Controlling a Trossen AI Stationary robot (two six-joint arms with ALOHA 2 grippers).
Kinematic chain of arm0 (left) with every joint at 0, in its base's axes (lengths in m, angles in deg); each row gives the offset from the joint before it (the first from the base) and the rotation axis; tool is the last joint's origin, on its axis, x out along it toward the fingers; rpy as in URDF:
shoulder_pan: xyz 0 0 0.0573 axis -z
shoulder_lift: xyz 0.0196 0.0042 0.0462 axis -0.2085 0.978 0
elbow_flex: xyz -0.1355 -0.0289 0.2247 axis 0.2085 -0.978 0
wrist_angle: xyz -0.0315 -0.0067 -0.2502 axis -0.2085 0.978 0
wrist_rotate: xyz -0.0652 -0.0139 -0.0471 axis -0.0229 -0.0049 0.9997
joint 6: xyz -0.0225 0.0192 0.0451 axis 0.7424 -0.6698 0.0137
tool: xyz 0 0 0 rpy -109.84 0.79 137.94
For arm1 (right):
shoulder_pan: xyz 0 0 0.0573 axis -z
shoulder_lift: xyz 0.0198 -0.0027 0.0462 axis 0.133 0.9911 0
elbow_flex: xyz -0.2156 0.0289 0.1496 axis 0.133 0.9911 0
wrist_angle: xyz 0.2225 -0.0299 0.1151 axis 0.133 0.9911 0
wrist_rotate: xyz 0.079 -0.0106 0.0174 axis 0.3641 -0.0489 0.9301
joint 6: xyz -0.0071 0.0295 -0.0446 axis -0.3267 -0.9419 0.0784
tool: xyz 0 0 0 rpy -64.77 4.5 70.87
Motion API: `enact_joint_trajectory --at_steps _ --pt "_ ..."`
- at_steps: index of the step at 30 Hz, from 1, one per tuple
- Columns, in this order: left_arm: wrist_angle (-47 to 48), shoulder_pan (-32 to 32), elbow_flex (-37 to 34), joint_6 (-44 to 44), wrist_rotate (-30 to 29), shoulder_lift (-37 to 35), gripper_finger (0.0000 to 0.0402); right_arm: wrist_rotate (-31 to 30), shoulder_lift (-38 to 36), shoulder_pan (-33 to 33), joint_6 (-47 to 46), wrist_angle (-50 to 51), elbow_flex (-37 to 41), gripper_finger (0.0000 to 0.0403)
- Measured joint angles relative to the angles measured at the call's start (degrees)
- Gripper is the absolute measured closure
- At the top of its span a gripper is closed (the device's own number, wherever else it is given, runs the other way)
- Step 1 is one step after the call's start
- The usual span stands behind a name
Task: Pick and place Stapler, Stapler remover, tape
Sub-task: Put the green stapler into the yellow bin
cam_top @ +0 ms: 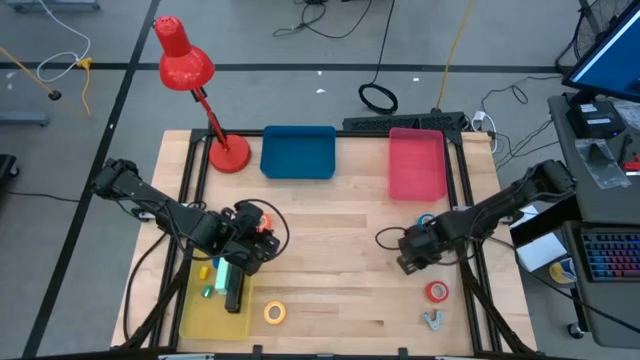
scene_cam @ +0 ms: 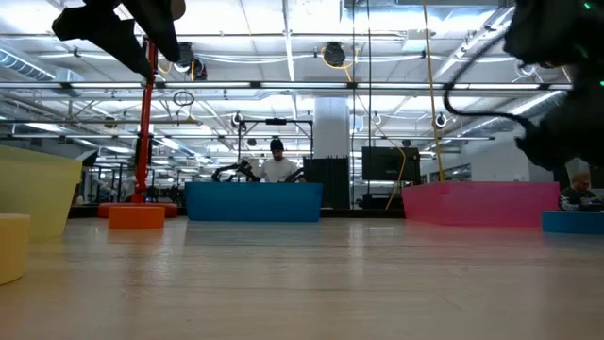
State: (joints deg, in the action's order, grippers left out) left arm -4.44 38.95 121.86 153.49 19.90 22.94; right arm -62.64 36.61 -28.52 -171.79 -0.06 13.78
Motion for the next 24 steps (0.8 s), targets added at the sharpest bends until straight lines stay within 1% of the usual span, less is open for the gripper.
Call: enact_joint_trajectory --at_steps 3,6,10,13,16,18,21,24 --pt "-0.5 0.0 0.0 1.4 0.8 0.0 0.0174 -1.8 -2.6 2.0 0.7 -7.4 0.0 0.0345" --pt "-0.9 0.0 0.0 1.9 1.2 0.0 0.0174 -3.5 -4.7 5.0 3.4 -15.9 0.0 0.0347" --pt "-4.8 -0.1 0.0 -0.6 1.1 0.0 0.0174 -3.3 -5.5 9.8 7.8 -30.1 0.0 0.0347" --pt "-11.4 -0.8 0.0 -6.6 0.9 0.0 0.0174 -3.1 -4.9 13.3 11.2 -41.9 -0.1 0.0345" --pt "-20.5 -2.6 0.0 -15.8 1.2 0.0 0.0174 -3.0 -3.8 16.4 14.6 -51.1 -0.1 0.0345" --pt "-26.7 -4.5 0.0 -22.1 2.7 0.0 0.0174 -2.9 -2.7 18.1 17.1 -56.4 -0.1 0.0345" --pt "-35.5 -7.9 0.0 -30.1 7.6 0.0 0.0174 -1.3 -0.7 19.9 20.9 -58.3 -1.9 0.0345" --pt "-42.3 -11.6 0.0 -35.6 14.3 0.0 0.0174 0.3 1.8 20.2 25.7 -58.4 -5.4 0.0346"
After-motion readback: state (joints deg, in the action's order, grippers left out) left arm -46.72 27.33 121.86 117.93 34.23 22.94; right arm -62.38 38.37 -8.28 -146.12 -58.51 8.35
